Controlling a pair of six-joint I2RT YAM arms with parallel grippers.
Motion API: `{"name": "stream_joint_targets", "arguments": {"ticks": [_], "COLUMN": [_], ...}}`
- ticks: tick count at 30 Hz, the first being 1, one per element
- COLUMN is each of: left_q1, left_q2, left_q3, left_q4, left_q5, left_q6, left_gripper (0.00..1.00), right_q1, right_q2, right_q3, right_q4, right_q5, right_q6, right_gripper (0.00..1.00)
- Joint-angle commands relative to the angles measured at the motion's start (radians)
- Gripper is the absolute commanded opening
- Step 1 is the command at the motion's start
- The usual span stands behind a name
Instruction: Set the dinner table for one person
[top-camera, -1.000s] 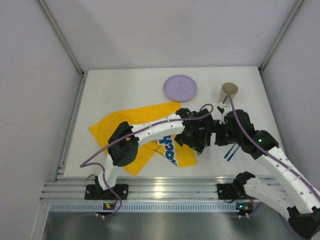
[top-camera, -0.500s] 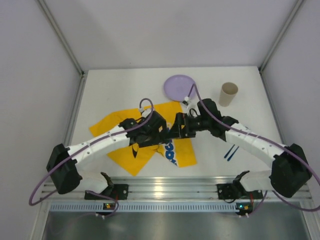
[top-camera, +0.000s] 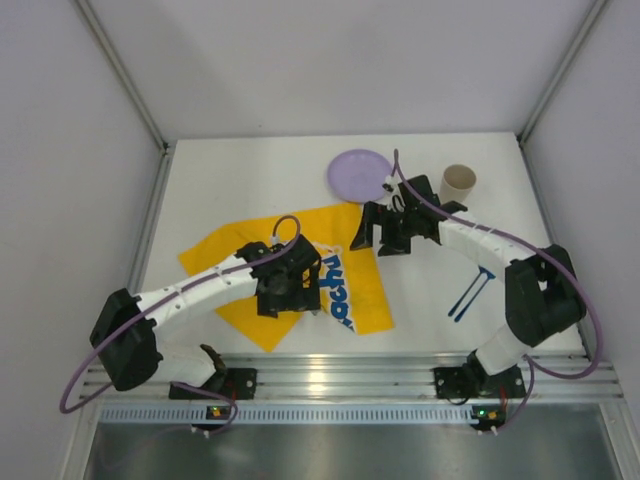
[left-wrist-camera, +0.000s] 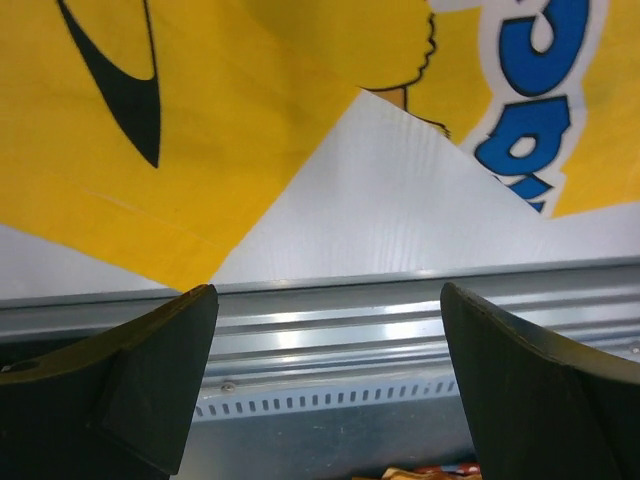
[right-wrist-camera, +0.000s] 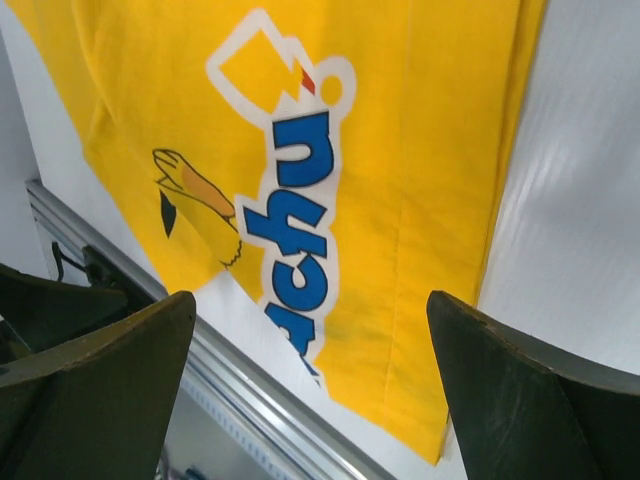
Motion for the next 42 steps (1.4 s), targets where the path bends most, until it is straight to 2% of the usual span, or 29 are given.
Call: {"name": "stream_joint_targets", "arguments": {"ticks": [1,2,5,7,15,20,24,27,33,34,37,40,41,42], "left_q1": [0.012,0.017,0.037,0.055,0.09,0.093,0.095,0.104,0.152,0.149,0.161,0.164,0.167,0.167], "left_q2": [0.039,0.048,0.045,0.041,0.044,0.038,0.014,0.013,0.065,0.074,0.07,0.067,0.079,0.091], "left_q3": [0.047,0.036,0.024,0.018,-0.093,-0.194,-0.266,-0.317,-0.396,-0.387,-0.383,-0.381,-0.375,-0.371], "left_q4": [-0.128,-0.139,-0.131,-0.13,-0.116,-0.065,0.002,0.048,0.195,0.191,0.205,0.21,0.206,0.208], "left_q5": [-0.104,-0.107,-0.102,-0.098,-0.062,-0.056,-0.047,-0.055,-0.053,-0.091,-0.117,-0.121,-0.122,-0.124], "left_q6": [-0.048,-0.056,-0.053,-0.042,-0.036,-0.086,-0.131,-0.152,-0.14,-0.154,-0.163,-0.162,-0.158,-0.155], "left_gripper": [0.98,0.97,0.82,0.8,0.78,0.8,0.73,0.72,0.73,0.76,0.78,0.62,0.46,0.41], "right_q1": [0.003,0.002,0.0,0.0,0.0,0.0,0.002,0.006,0.009,0.009,0.009,0.009,0.009,0.009], "right_q2": [0.002,0.0,-0.007,-0.009,0.028,0.069,0.097,0.118,0.164,0.169,0.166,0.169,0.17,0.169], "right_q3": [0.068,0.057,0.007,-0.035,-0.138,-0.164,-0.176,-0.178,-0.159,-0.158,-0.155,-0.155,-0.155,-0.155], "right_q4": [-0.053,-0.052,-0.058,-0.053,0.014,0.065,0.097,0.118,0.132,0.129,0.125,0.126,0.126,0.126], "right_q5": [0.063,0.066,0.101,0.124,0.105,0.062,0.022,-0.01,-0.061,-0.063,-0.063,-0.075,-0.075,-0.078], "right_q6": [-0.05,-0.053,-0.069,-0.076,-0.086,-0.081,-0.063,-0.056,-0.046,-0.046,-0.05,-0.05,-0.05,-0.05], "right_gripper": [1.0,1.0,1.0,1.0,1.0,1.0,1.0,1.0,0.89,0.89,0.84,0.72,0.67,0.64]}}
